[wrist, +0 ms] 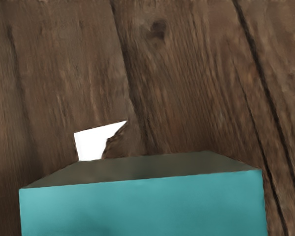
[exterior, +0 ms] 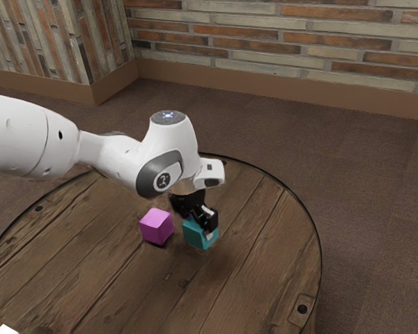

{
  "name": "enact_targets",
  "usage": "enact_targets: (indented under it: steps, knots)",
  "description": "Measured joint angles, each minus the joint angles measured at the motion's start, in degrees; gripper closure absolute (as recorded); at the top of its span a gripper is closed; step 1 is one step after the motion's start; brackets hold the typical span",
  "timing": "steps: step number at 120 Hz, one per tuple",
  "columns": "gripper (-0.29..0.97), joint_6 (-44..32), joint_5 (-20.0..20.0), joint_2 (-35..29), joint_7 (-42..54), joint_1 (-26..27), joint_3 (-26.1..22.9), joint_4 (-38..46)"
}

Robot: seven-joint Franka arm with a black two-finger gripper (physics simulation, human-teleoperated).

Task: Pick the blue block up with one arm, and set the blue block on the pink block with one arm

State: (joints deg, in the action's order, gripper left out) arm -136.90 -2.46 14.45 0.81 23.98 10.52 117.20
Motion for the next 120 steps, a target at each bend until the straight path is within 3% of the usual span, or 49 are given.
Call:
enact_targets:
  steps: [37, 96, 120]
  knots:
    - [0.32, 4.01, 2.21, -4.07, 0.98, -0.71, 4.25, 0.56]
    - [0.32, 5.1, 2.23, -4.73, 3.68, -5.84, 5.65, 0.95]
    - [0.32, 4.93, 2.05, -8.07, 4.66, -6.14, 6.83, 5.44]
